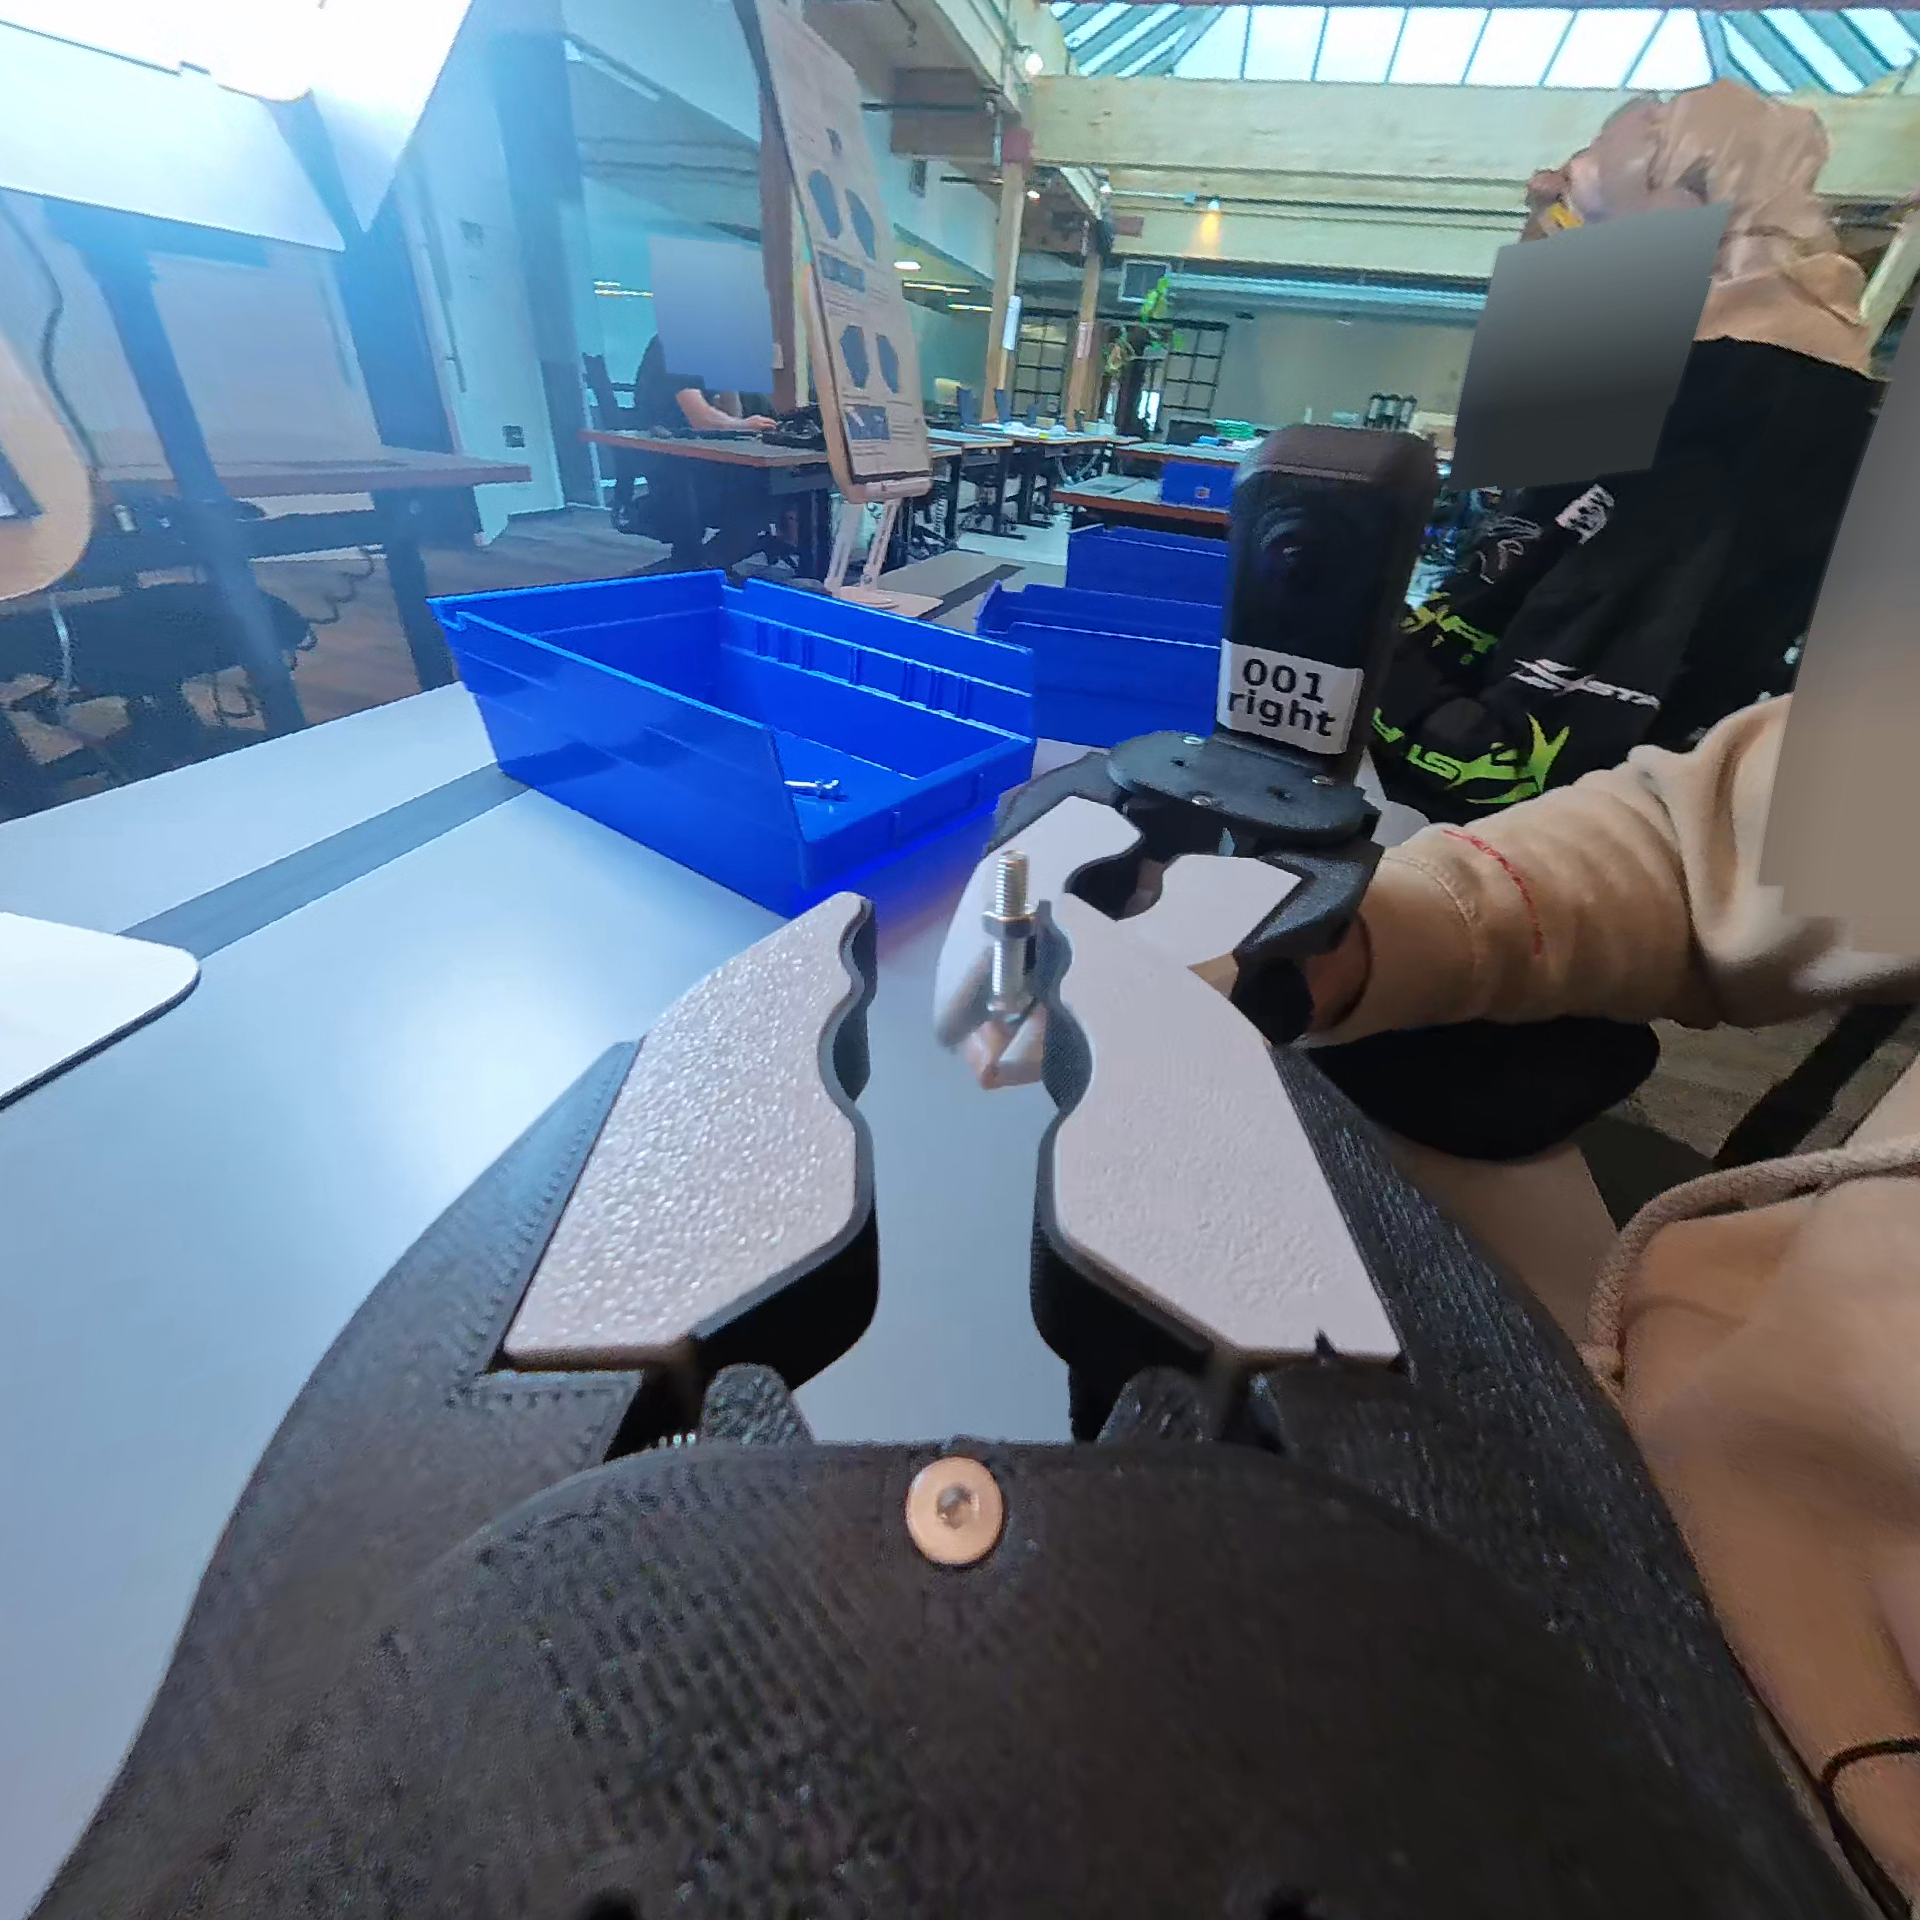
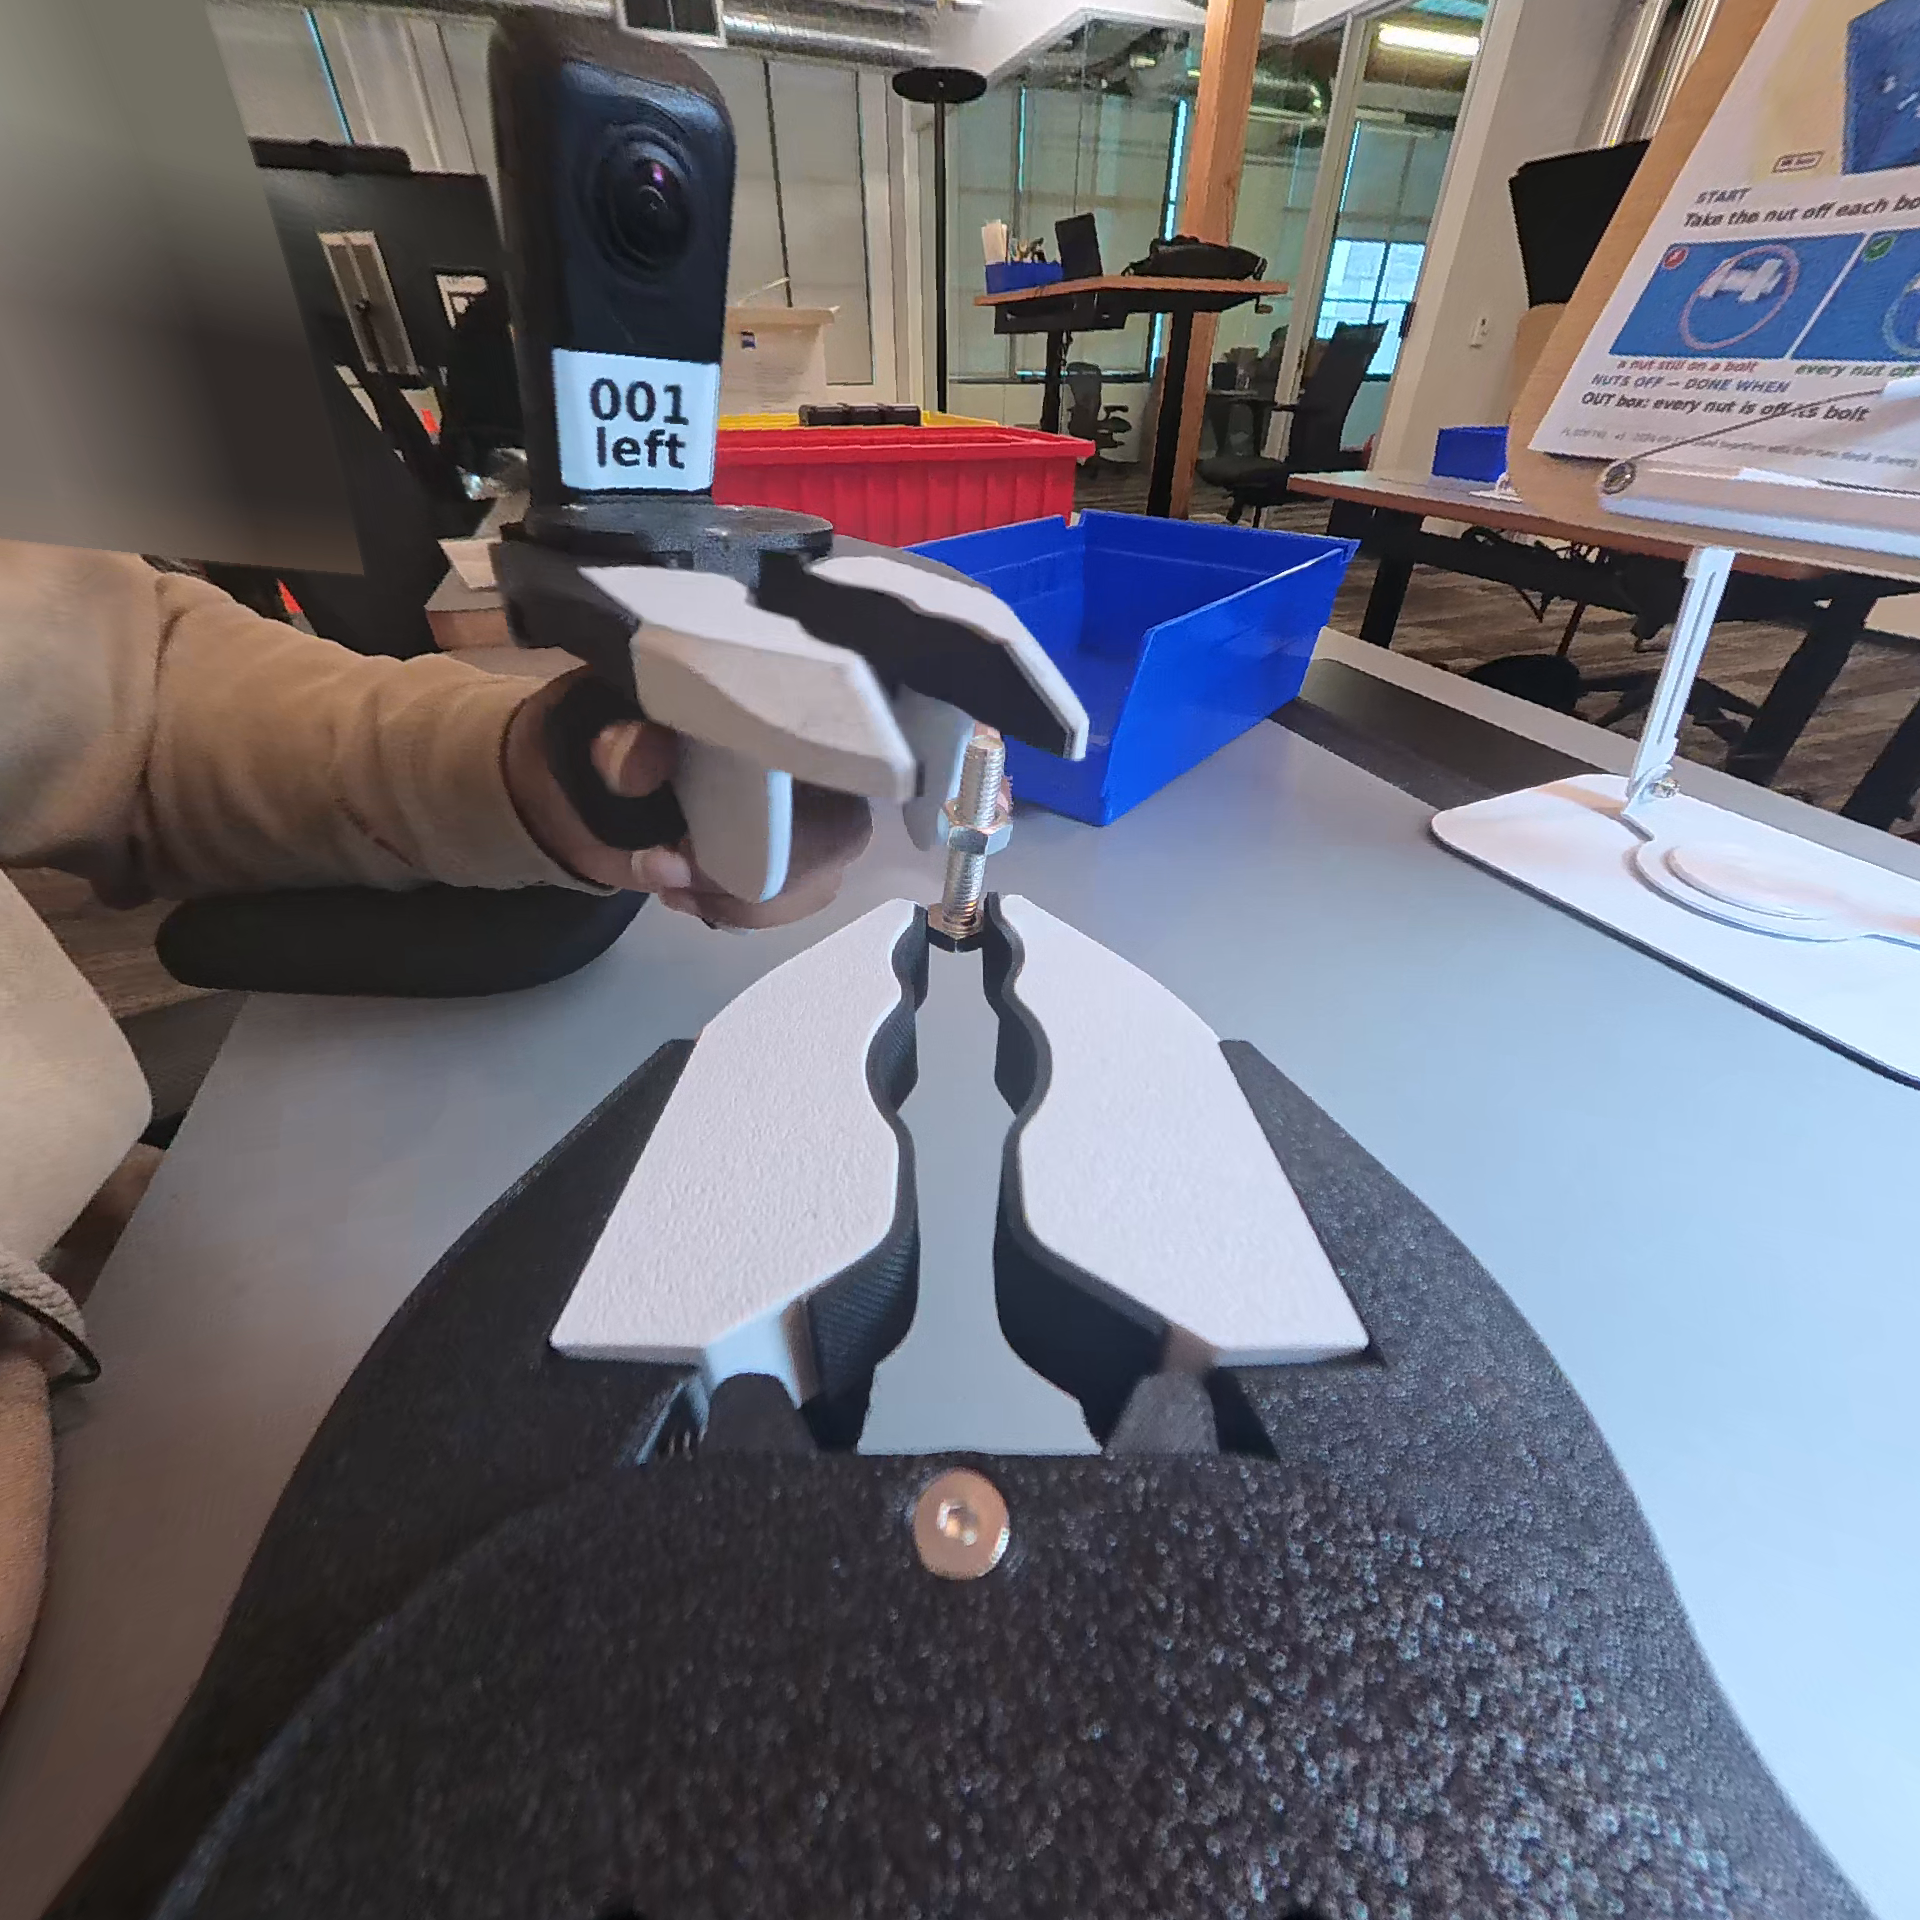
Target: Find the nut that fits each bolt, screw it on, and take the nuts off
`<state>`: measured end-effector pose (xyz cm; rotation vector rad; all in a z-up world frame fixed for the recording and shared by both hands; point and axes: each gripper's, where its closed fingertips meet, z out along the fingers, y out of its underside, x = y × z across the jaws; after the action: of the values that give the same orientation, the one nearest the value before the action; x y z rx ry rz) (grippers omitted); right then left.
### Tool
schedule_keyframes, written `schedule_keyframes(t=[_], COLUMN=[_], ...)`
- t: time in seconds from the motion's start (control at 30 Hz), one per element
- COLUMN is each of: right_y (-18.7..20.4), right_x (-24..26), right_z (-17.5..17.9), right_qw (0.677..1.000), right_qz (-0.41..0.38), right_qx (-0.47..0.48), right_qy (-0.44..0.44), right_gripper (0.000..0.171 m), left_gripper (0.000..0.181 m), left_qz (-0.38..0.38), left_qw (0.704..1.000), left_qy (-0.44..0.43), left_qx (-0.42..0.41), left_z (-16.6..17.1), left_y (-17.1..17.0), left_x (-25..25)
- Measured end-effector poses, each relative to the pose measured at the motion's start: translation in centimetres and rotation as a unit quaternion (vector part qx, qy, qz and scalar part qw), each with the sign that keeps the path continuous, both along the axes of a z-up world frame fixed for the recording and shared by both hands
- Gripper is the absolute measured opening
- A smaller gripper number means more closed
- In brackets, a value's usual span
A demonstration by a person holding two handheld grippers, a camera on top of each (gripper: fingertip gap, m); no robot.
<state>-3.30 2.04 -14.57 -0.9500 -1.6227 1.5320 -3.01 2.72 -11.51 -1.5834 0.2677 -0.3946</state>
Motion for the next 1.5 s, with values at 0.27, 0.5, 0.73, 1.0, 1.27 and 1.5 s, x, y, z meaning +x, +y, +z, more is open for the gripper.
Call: schedule_keyframes(t=[0.27, 0.5, 0.73, 1.0, 1.27, 1.5], right_y=[0.1, -0.2, 0.0, 0.1, 0.0, 0.0], right_x=[0.1, 0.1, 0.1, 0.2, 0.2, 0.0], right_z=[0.2, 0.0, 0.0, 0.3, 0.2, -0.3], right_qw=[1.000, 1.000, 1.000, 1.000, 1.000, 1.000], right_qz=[-0.001, 0.002, 0.000, 0.000, 0.002, -0.002], right_qx=[-0.001, 0.003, 0.000, -0.001, -0.003, 0.001], right_qy=[0.003, -0.001, -0.002, 0.004, 0.000, -0.012], right_gripper=[0.010, 0.010, 0.010, 0.010, 0.010, 0.010], left_gripper=[0.014, 0.025, 0.029, 0.013, 0.014, 0.033], left_qz=[0.029, 0.004, 0.004, 0.034, 0.023, -0.001], left_qw=[0.999, 1.000, 1.000, 0.999, 0.999, 1.000], left_qy=[-0.020, -0.002, -0.009, -0.013, 0.001, -0.001], left_qx=[-0.015, -0.015, -0.010, -0.025, -0.024, -0.014], left_z=[-0.3, -0.5, -0.2, -0.5, -0.7, -0.5], left_y=[0.2, 0.3, 0.1, 0.3, 0.4, 0.2], left_x=[-1.6, 0.0, -0.2, -1.6, -0.7, 0.2])
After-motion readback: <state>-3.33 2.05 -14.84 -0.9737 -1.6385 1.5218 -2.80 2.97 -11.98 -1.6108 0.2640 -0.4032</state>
